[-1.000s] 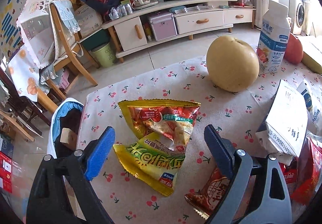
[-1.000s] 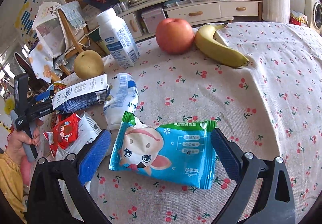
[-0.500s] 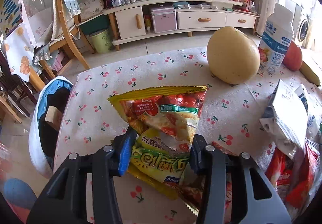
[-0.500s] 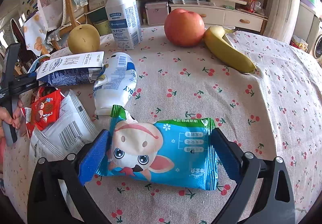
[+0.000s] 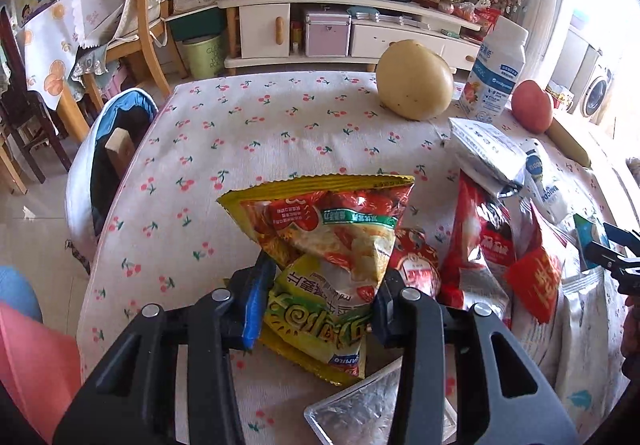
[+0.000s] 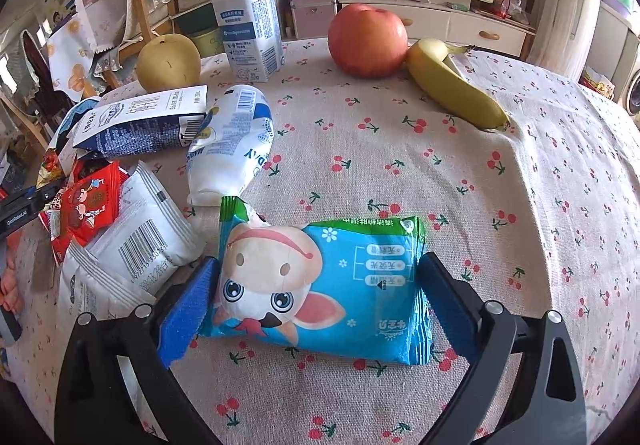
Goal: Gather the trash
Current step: 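Grasp the yellow snack bag with the left tool while the right grasps the blue wipes pack, then carry both packs to the pink bucket and open both tools to drop them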
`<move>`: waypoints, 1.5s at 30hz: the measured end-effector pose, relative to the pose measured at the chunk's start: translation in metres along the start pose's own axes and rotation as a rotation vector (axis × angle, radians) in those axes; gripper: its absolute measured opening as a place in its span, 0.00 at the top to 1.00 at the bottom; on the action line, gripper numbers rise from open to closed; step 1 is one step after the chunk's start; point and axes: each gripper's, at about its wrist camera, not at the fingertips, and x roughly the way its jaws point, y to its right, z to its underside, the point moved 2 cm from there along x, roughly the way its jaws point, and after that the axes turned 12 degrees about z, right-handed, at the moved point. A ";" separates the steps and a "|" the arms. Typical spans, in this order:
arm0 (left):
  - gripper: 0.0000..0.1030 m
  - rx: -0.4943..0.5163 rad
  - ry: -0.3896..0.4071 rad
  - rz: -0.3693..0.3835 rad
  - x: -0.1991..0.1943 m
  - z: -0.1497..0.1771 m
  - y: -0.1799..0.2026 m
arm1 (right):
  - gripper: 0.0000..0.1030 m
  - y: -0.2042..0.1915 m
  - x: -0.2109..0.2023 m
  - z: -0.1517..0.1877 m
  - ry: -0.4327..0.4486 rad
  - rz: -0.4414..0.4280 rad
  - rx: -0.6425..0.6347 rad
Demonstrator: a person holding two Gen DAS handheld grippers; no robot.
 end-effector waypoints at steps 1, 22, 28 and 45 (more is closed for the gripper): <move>0.58 -0.002 0.001 0.000 -0.005 0.005 0.003 | 0.08 0.000 -0.001 0.001 0.002 -0.001 -0.001; 0.58 -0.070 0.124 0.094 -0.088 0.084 0.061 | 0.31 -0.014 -0.034 0.032 0.065 0.009 -0.030; 0.58 -0.066 0.160 0.110 -0.102 0.087 0.058 | 0.32 -0.019 -0.049 0.043 0.088 0.003 -0.004; 0.58 -0.127 0.231 0.184 -0.132 0.086 0.025 | 0.32 -0.030 -0.114 0.061 0.179 -0.060 0.164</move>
